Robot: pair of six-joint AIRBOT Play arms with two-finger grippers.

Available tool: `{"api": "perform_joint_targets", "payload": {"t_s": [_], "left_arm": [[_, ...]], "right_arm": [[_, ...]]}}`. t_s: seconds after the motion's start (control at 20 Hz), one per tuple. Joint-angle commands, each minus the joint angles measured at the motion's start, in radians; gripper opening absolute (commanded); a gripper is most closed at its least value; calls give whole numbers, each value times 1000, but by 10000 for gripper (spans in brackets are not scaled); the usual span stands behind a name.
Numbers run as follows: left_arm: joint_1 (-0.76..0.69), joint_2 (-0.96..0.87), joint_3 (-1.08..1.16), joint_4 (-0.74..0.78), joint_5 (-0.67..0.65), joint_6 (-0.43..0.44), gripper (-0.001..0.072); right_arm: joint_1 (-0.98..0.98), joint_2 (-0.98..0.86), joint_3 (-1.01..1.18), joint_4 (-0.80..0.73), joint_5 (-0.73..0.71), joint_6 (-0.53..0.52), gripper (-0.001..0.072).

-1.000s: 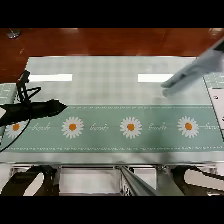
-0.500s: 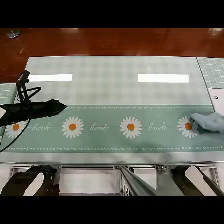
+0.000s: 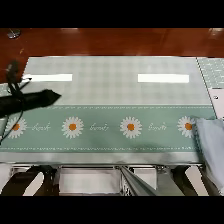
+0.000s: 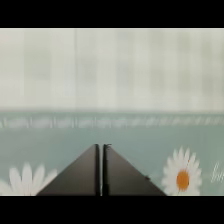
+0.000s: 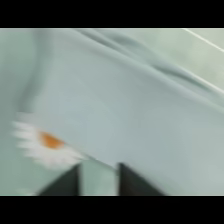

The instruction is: Fold the shirts.

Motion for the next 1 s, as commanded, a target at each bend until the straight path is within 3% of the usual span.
{"api": "perform_joint_targets", "payload": {"t_s": [0.0,0.05,0.1,0.2,0.35,0.45,0.65,0.95], "left_arm": [[23,-85,274,-3,31,0,27],[1,-128,376,-8,29,0,27],[-37,-170,467,-6,27,1,27],[-137,-245,593,63,-19,0,27],[-253,-297,504,324,-133,-65,26],[-269,-319,338,442,-116,-126,27],[-211,-380,258,461,-136,-151,28],[-202,-382,257,460,-134,-151,28]], "right_arm": [[137,-51,74,680,-339,-194,17],[254,-64,74,764,-431,-246,17],[406,-79,75,749,-507,-281,17],[716,-139,75,506,-555,-288,17],[1070,-303,59,-4,-459,-105,17],[1180,-420,32,-191,-413,0,17],[1193,-529,32,-180,-401,92,17],[1193,-528,32,-178,-374,91,17]]}}
